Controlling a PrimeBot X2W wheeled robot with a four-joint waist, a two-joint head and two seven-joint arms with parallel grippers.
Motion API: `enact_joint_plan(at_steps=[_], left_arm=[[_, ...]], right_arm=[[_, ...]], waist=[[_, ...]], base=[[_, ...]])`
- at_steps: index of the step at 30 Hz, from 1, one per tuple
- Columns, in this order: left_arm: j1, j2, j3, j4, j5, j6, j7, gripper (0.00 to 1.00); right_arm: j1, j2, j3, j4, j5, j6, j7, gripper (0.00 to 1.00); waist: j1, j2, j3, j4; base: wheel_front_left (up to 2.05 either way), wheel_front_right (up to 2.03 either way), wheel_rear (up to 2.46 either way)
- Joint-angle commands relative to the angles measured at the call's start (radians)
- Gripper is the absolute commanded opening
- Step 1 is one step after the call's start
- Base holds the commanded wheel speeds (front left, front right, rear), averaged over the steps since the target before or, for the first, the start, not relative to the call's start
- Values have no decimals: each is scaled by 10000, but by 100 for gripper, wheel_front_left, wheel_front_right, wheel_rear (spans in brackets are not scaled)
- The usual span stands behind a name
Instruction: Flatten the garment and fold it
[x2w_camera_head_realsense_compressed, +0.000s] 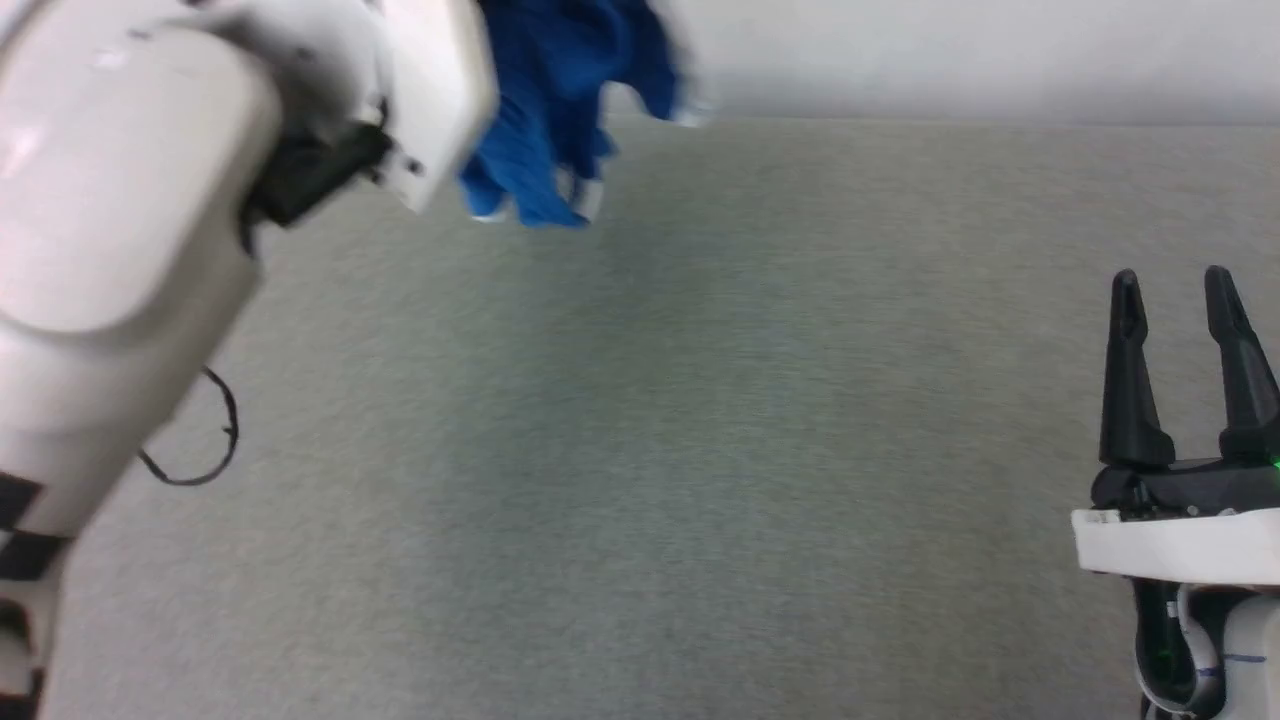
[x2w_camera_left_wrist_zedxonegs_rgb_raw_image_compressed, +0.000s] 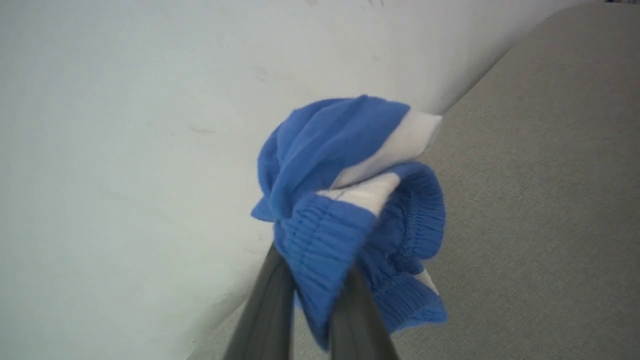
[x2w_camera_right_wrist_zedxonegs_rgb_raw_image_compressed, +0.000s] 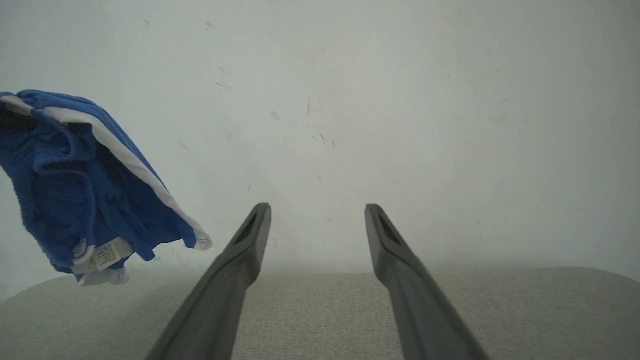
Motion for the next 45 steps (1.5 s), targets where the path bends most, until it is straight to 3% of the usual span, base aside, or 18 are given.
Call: enact_joint_plan(at_steps=[1, 7, 13, 19, 23, 24, 25, 30, 36, 41, 45], left_arm=[[-74, -252, -351, -5, -51, -7, -242, 0], [355, -1199, -1486, 170, -221, -7, -1124, 0], [1869, -2316, -3557, 1028, -750, -7, -1981, 0], [3269, -2822, -4083, 1425, -730, -7, -1643, 0], [4344, -2952, -4097, 1241, -101, -7, -964, 0], [4436, -2940, -4098, 1222, 4, -7, -1043, 28], [4436, -2924, -4098, 1238, 12, -7, -1336, 100], [4033, -3029, -3840, 1528, 237, 60, -3545, 100], [4178, -3042, -2886, 899, 457, 1055, -5772, 100], [4665, -2601, -1910, 386, 864, 2645, -7354, 100], [5414, -2223, -707, -32, 1240, 4221, -7718, 100]], right_arm=[[27, 15, -58, 45, 118, -11, -45, 100], [-32, 15, -179, 68, 274, -11, -45, 100], [-61, 16, -182, 88, 445, -11, -45, 100], [-39, 16, -171, 128, 429, -11, -45, 100], [-65, 16, -116, 137, 342, -11, -45, 100], [-58, 16, -121, 145, 317, -11, -45, 100], [-40, 16, -131, 148, 305, -11, -45, 100], [254, 16, -206, 202, 206, -11, -45, 100], [711, 16, -289, 252, 129, -11, -46, 100], [904, 16, -334, 234, 66, -11, -46, 100], [979, 16, -426, 221, 7, -11, -46, 100]], waist=[[2, -1, -128, -1598], [2, -1, 92, -2353], [2, -1, 311, -2740], [2, -1, 275, -2616], [2, -1, 125, -2402], [2, -1, 47, -2333], [2, -1, -30, -2264], [2, -1, -665, -1835], [2, -1, -1397, -1378], [2, -1, -1627, -1147], [2, -1, -1655, -1045]], base=[[0, 0, 0], [0, 0, 0], [0, 0, 0], [0, 0, 0], [0, 0, 0], [0, 0, 0], [0, 0, 0], [0, 0, 0], [0, 0, 0], [0, 0, 0], [0, 0, 0]])
